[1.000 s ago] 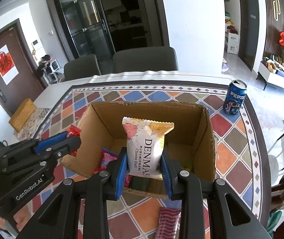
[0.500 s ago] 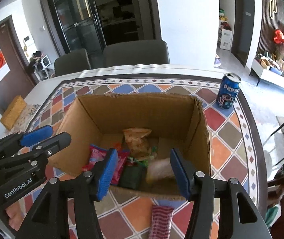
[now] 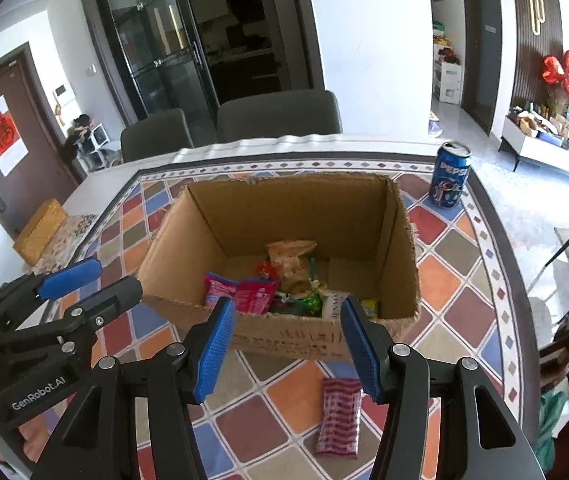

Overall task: Organize snacks
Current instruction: 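Withdraw both grippers toward the gold candies and striped wafer bar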

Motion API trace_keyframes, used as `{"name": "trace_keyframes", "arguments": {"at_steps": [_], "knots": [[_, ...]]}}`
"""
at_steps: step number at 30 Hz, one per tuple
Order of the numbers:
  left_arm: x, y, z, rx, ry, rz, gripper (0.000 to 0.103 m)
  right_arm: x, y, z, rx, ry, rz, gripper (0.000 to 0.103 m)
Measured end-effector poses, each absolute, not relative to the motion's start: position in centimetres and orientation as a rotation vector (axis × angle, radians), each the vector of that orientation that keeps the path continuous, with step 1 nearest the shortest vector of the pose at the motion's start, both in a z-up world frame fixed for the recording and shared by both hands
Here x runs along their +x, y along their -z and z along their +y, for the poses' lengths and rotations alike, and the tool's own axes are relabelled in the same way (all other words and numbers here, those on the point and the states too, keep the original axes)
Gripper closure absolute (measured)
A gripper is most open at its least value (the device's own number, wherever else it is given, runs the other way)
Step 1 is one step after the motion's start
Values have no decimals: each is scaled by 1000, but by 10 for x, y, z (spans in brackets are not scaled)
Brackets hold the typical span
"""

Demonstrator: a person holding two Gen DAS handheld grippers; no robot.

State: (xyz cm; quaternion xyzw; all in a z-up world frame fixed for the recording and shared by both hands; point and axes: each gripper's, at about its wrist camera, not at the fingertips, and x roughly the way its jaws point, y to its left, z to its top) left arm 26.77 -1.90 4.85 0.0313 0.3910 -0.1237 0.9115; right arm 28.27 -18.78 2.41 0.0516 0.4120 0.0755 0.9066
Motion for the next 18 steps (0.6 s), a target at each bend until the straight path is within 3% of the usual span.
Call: {"name": "trace_keyframes", "arguments": {"at_steps": [4,18], "knots": [[262,-46,-15,75,253,814,43,268,-28,-186,89,-97,844,37],[226,-2,-2,55,249,882,42,234,2,-184,88,-60,832,37]]}}
